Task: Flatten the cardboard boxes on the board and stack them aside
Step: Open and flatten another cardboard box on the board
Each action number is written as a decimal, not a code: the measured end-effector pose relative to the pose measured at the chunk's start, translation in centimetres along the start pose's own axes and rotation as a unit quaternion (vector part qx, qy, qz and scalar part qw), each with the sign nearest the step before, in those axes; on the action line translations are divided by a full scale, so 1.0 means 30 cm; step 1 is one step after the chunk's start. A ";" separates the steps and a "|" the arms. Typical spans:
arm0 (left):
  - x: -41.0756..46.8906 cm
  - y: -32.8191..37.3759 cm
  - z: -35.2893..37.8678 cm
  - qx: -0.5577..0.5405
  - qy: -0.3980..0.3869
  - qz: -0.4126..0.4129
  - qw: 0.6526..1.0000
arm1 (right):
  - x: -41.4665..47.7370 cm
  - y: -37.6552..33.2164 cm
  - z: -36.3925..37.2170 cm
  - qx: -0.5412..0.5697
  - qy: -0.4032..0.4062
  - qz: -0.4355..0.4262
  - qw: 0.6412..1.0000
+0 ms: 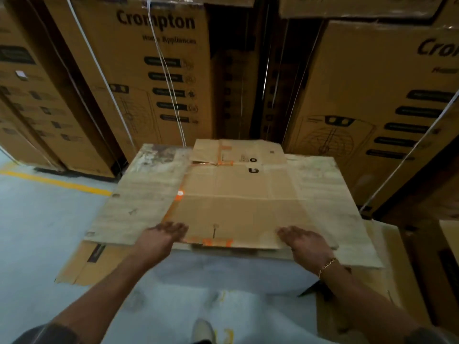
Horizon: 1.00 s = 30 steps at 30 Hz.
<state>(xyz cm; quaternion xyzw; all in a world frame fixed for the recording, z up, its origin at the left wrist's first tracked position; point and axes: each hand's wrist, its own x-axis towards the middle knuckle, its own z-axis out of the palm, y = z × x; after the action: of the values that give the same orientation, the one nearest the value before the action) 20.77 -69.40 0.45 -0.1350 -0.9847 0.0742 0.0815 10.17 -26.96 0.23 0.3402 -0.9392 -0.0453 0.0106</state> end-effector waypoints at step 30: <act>0.021 0.115 0.347 -0.399 -0.077 -0.641 0.651 | -0.025 0.049 0.344 0.412 -0.037 0.552 0.724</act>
<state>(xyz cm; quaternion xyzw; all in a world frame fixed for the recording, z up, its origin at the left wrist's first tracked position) 19.16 -67.24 -10.21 0.5167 -0.7634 -0.3865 -0.0287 9.28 -24.56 -9.89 -0.2696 -0.8868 0.3474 -0.1423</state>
